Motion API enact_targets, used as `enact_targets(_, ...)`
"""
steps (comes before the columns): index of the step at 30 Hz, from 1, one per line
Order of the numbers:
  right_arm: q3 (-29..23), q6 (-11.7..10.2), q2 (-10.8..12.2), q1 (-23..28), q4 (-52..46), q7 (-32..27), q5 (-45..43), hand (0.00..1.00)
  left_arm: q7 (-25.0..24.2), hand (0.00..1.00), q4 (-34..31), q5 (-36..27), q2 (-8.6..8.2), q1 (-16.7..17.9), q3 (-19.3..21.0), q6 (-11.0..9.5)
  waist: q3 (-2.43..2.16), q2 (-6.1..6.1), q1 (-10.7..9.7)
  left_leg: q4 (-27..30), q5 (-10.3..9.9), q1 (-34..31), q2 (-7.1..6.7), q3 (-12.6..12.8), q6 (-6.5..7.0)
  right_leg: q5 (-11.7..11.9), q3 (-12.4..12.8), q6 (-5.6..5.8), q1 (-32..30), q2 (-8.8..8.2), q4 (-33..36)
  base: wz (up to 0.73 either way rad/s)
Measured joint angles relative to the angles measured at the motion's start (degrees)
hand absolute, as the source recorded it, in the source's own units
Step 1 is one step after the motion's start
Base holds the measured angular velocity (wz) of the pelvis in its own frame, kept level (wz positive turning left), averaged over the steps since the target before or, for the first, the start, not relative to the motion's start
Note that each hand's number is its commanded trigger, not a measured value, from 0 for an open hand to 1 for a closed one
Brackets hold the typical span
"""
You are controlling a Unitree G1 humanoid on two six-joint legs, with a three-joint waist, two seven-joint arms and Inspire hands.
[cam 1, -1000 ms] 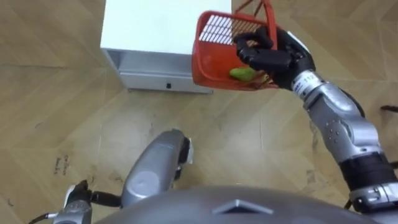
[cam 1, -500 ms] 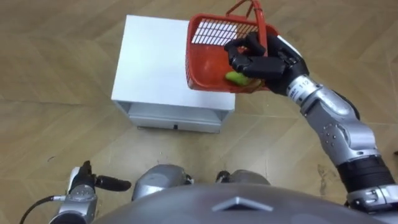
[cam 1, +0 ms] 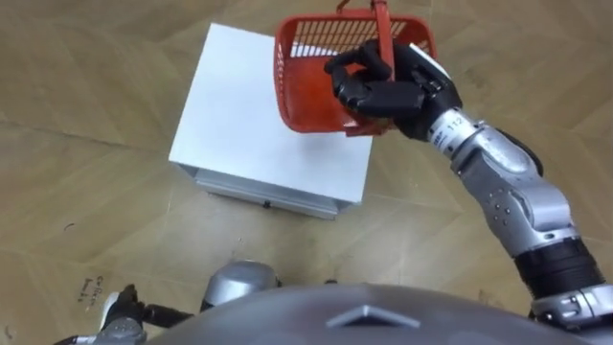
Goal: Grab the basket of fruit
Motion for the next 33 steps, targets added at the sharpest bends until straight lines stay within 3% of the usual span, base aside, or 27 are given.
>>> enact_targets(4,0.29,0.00,0.09,-0.38,1.36,-0.21,-0.12,1.00,0.01,0.00,0.01,2.42,0.00,-0.23,0.03,0.37,-0.01,-0.17,0.96,1.09,0.03,-0.16,-0.08,1.04,-0.09,0.04,-1.90,-0.10,-0.26,-0.23,0.53,0.10)
enact_targets(5,1.18,0.00,0.21,-1.54,2.67,-1.15,-0.17,1.00,0.06,0.00,0.76,2.49,0.02,-0.68,0.00,0.16,0.80,-1.17,1.27,9.25,-0.50,-4.55,-1.07,3.76,-3.69,0.53,-1.26,-0.59,0.69,-2.07,-0.23,0.13)
enact_targets(6,1.34,-0.04,0.64,-2.15,3.88,-1.54,-0.08,1.00,0.01,0.00,1.11,2.51,0.17,-1.25,-0.11,0.01,1.92,-2.32,1.32,14.16,-1.55,-8.26,-1.59,6.01,-5.13,0.53,0.70,-0.59,1.47,-3.33,-1.07,0.43)
enact_targets(7,1.47,-0.34,1.41,-2.86,6.16,-2.16,0.10,1.00,0.01,0.00,0.92,2.50,0.33,-2.18,-0.46,-0.05,1.67,-2.96,1.33,10.45,-1.53,-14.34,-0.20,8.03,-5.49,0.29,1.79,-0.19,0.99,-3.66,-1.47,0.66)
enact_targets(8,1.48,-0.14,0.65,-4.13,8.25,-2.59,0.24,1.00,-0.18,0.00,0.11,2.34,0.56,-2.82,-1.65,-0.24,1.21,-2.25,1.72,9.97,4.07,-19.88,2.92,10.99,-1.52,-2.18,1.75,2.66,-1.05,-3.04,1.17,0.50)
enact_targets(9,2.22,1.51,1.57,-4.97,9.94,-3.76,0.14,1.00,-0.40,0.00,0.16,2.10,1.29,-2.85,-2.30,-0.39,0.48,-3.62,3.42,10.29,4.07,-20.53,2.77,12.39,-1.43,-3.67,1.68,3.99,-3.07,-3.70,3.17,0.21)
enact_targets(11,2.66,2.55,1.56,-5.79,9.98,-3.56,0.28,1.00,-1.11,0.00,0.18,2.14,1.30,-2.66,-3.06,-0.21,0.79,-3.08,4.57,10.01,4.09,-20.21,2.94,11.06,-1.38,-3.88,0.07,4.05,-3.36,-3.42,2.36,0.07)
enact_targets(13,2.87,2.50,1.66,-6.27,9.98,-3.21,1.16,1.00,-1.11,0.00,0.63,2.25,1.50,-2.61,-3.24,0.36,0.77,-3.00,5.26,9.10,4.06,-19.46,2.71,10.88,-1.38,-2.29,-0.01,3.27,-3.27,-3.00,0.95,0.20)
enact_targets(14,3.44,2.31,1.69,-6.80,10.63,-3.10,2.57,1.00,-1.03,0.00,0.93,2.26,1.48,-2.62,-3.34,0.49,1.04,-2.67,5.29,8.64,3.81,-18.86,2.48,10.69,-1.03,-1.38,-0.63,3.21,-3.33,-2.86,0.23,0.17)
enact_targets(18,5.14,2.23,1.83,-7.37,14.86,-1.90,4.97,1.00,-1.10,0.00,1.48,2.27,1.13,-2.60,-3.36,0.86,1.19,-1.96,5.97,7.92,4.14,-18.97,2.66,9.94,-1.61,-1.22,-1.99,2.88,-3.14,-2.20,-0.78,0.02)
enact_targets(19,5.41,2.40,1.82,-7.37,15.69,-1.79,5.12,1.00,-1.38,0.00,1.73,2.27,0.94,-2.47,-3.39,1.21,1.29,-1.53,5.86,7.83,4.16,-19.23,2.72,9.71,-1.82,-1.37,-2.92,2.30,-3.24,-2.08,-0.77,0.00)
enact_targets(24,5.99,2.36,1.68,-7.34,17.87,-1.77,8.09,1.00,-3.57,0.00,2.01,2.30,1.17,-2.42,-3.41,1.66,0.94,-1.40,5.93,8.17,4.99,-20.49,2.76,8.93,-2.79,-1.91,-5.04,0.79,-4.50,-1.87,-0.28,0.07)
enact_targets(26,6.71,2.27,2.13,-7.39,19.35,-1.57,9.25,1.00,-4.17,0.00,2.11,2.32,1.24,-2.45,-3.41,1.63,0.52,-1.85,5.98,8.42,5.32,-20.52,2.75,8.69,-2.61,-2.26,-5.46,0.63,-4.77,-1.99,0.35,0.09)
enact_targets(33,6.69,1.86,2.79,-7.16,26.13,-1.55,9.21,1.00,-4.77,0.00,1.99,2.34,1.29,-2.45,-3.41,1.13,0.62,-1.29,5.75,8.38,5.49,-21.25,2.69,7.84,-2.54,-2.25,-7.92,0.66,-5.31,-2.23,1.38,0.05)
